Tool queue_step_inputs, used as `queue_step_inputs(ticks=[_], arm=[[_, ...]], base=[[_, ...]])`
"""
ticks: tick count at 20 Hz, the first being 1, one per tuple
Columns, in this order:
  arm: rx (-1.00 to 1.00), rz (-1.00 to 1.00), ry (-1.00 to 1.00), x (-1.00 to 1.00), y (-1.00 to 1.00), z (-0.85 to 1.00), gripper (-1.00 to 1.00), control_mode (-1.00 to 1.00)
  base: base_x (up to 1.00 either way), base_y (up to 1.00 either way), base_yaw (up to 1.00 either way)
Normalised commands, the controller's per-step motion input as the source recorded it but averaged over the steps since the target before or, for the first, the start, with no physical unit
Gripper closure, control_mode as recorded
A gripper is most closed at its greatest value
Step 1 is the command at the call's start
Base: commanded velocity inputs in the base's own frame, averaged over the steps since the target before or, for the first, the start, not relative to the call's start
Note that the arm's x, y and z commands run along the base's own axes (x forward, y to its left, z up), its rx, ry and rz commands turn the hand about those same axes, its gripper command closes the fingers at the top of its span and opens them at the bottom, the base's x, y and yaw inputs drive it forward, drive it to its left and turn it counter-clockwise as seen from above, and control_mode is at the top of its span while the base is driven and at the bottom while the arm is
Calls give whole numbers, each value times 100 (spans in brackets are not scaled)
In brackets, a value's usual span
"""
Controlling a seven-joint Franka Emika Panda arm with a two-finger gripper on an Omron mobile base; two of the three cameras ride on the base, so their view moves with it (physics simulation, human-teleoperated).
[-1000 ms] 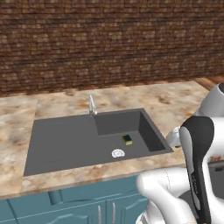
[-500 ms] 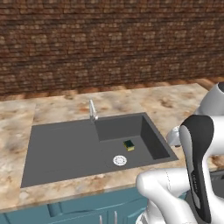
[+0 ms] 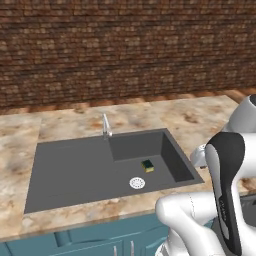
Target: Pick up the sponge and sponge from the sink, and place them back in the cabinet, and close the cabinet doors.
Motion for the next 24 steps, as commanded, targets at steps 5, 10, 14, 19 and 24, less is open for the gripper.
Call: queue_step_inputs(ticks=[5, 10, 14, 19, 24], arm=[[0, 0, 0, 0, 0, 0, -100, 100], [0, 0, 0, 0, 0, 0, -100, 100], [0, 0, 0, 0, 0, 0, -100, 100], [0, 0, 0, 29, 7, 0, -100, -100], [0, 0, 0, 58, 16, 0, -100, -100]], base=[[0, 0, 0], [0, 0, 0], [2, 2, 0], [4, 1, 0], [0, 0, 0]])
